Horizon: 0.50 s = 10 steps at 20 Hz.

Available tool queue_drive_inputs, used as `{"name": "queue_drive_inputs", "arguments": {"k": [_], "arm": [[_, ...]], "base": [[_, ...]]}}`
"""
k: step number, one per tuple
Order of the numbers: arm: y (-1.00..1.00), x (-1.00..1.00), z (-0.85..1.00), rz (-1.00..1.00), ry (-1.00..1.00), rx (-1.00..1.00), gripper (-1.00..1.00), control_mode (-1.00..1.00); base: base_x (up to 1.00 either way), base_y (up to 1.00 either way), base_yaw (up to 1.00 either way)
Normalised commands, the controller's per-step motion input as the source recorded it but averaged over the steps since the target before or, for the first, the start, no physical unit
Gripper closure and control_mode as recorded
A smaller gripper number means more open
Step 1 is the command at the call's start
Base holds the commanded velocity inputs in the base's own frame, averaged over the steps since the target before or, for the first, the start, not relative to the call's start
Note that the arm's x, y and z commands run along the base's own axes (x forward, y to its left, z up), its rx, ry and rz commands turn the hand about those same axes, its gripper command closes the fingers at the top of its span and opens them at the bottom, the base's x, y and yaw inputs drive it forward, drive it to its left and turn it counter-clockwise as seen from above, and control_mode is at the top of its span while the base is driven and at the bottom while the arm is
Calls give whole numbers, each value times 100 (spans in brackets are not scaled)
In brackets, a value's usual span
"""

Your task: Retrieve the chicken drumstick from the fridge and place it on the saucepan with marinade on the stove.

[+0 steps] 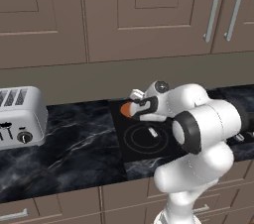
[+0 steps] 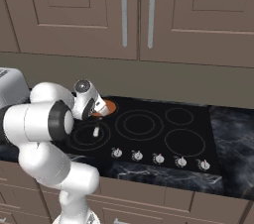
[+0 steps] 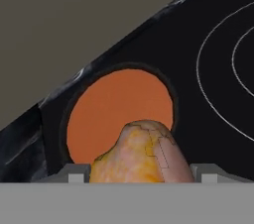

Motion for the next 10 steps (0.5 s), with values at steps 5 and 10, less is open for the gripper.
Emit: {"name": "queue_drive_inputs", "arguments": {"k": [5,10], "arm": [[6,58,-18,0,0,0,100,-100],[2,56,-21,0,0,0,100,-100]], "base": [[0,0,0],[0,0,0]]}}
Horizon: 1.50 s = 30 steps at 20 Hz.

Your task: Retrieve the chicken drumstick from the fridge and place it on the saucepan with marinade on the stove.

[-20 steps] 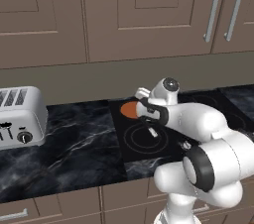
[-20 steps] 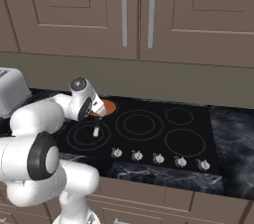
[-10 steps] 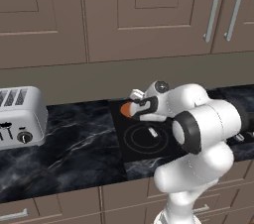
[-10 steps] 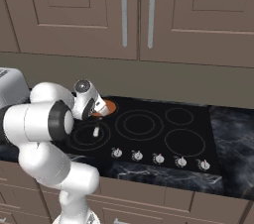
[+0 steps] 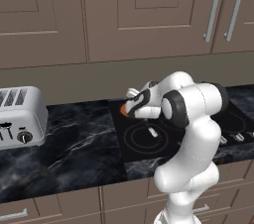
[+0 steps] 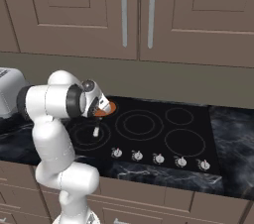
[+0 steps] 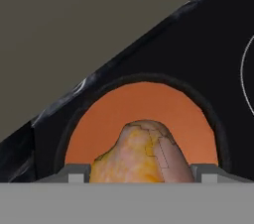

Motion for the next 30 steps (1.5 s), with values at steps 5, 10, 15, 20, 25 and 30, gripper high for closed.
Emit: {"name": "queue_drive_inputs", "arguments": {"k": [5,10,15,20,25,30], "arm": [[5,47,-30,0,0,0,100,-100],[10,47,-29,0,0,0,-100,-100],[13,45,-26,0,0,0,-100,-100],[6,33,-24,0,0,0,-100,-100],[6,5,-20,0,0,0,-100,-100],[19,-6,-14,0,0,0,-100,-100]], "base": [[0,0,0],[0,0,0],[0,0,0],[0,0,0],[0,0,0],[0,0,0]]}}
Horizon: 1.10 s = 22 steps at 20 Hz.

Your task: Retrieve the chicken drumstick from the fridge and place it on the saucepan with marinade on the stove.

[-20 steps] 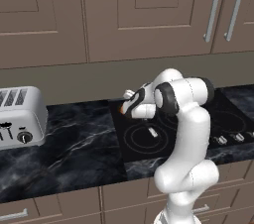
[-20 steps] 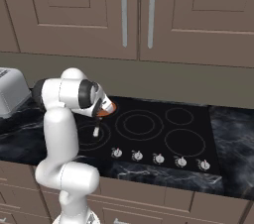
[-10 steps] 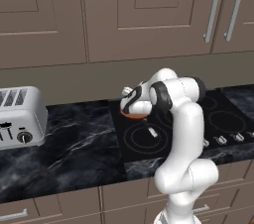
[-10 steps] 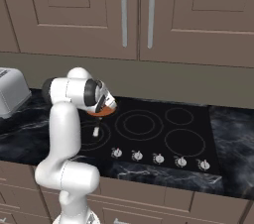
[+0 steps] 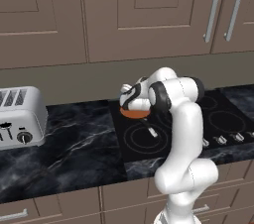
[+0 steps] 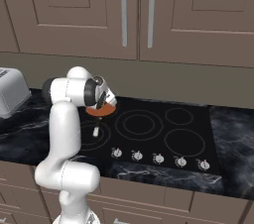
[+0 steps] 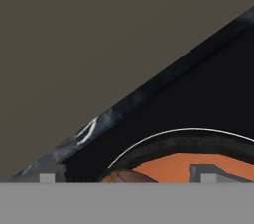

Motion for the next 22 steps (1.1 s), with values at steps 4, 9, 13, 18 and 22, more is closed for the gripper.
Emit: {"name": "queue_drive_inputs", "arguments": {"k": [4,9,13,18,22], "arm": [[22,-29,-20,0,0,0,-100,-100],[2,-64,-18,0,0,0,-100,-100],[-20,-50,-2,0,0,0,-100,-100],[-40,-22,21,0,0,0,-100,-100],[-38,-33,54,0,-4,3,-100,-100]], "base": [[0,0,0],[0,0,0],[0,0,0],[0,0,0],[0,0,0]]}}
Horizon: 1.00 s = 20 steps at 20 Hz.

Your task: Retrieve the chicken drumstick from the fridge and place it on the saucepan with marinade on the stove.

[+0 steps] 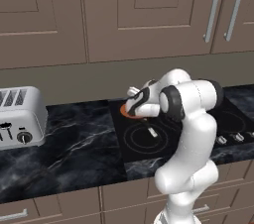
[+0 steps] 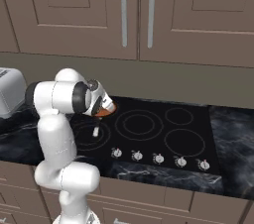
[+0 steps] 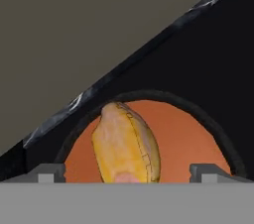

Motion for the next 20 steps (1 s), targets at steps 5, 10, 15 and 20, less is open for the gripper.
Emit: {"name": "queue_drive_inputs", "arguments": {"k": [5,10,15,20], "arm": [[-19,-71,79,1,-11,1,-100,-100],[-18,-100,69,6,-18,0,-100,-100],[-38,-92,94,5,-7,0,-100,-100],[-47,-91,100,4,-3,3,-100,-100]], "base": [[0,0,0],[0,0,0],[0,0,0],[0,0,0]]}}
